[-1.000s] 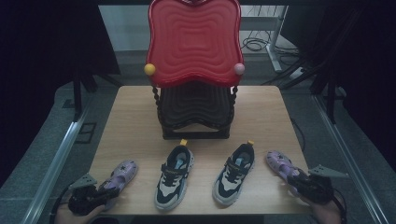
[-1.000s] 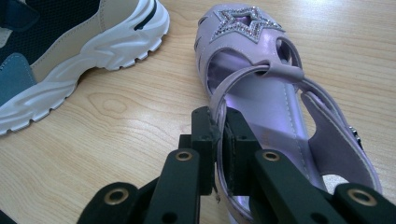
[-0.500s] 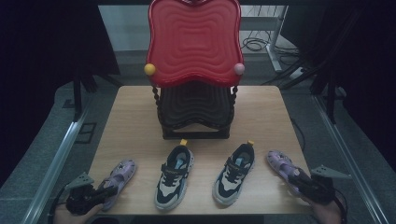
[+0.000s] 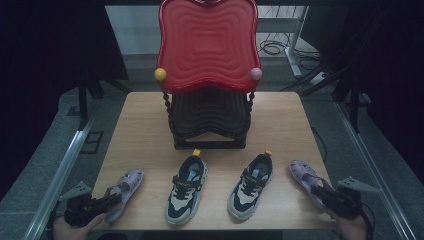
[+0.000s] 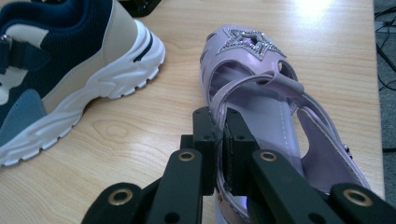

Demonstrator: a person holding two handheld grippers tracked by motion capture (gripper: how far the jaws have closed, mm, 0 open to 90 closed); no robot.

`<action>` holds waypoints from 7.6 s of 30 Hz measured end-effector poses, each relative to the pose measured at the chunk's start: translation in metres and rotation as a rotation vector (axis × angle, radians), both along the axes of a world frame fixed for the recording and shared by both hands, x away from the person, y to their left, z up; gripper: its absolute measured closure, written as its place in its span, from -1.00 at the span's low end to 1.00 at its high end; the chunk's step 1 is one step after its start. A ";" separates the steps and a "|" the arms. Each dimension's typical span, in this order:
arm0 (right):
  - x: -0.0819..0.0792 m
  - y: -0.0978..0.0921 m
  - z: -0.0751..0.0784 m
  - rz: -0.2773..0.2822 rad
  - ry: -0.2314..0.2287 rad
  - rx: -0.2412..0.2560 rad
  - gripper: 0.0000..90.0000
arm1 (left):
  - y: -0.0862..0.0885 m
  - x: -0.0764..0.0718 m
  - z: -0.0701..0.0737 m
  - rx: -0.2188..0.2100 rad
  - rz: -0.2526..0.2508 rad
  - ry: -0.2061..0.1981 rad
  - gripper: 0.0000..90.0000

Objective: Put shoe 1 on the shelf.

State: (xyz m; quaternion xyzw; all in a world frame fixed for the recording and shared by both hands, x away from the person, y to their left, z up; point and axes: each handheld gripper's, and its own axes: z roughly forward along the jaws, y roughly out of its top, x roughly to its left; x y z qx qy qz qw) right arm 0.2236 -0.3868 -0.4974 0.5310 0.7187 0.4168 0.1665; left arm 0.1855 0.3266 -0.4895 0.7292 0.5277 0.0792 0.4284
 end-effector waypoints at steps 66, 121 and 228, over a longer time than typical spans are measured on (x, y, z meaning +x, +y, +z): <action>0.015 0.044 0.074 0.065 -0.238 0.206 0.90 | -0.024 0.040 0.075 -0.110 -0.012 -0.260 0.92; 0.047 0.113 0.096 0.222 -0.269 0.199 0.90 | -0.072 0.068 0.103 -0.115 -0.060 -0.335 0.92; 0.103 0.201 0.100 0.202 -0.276 0.237 0.90 | -0.170 0.148 0.103 -0.202 -0.080 -0.453 0.92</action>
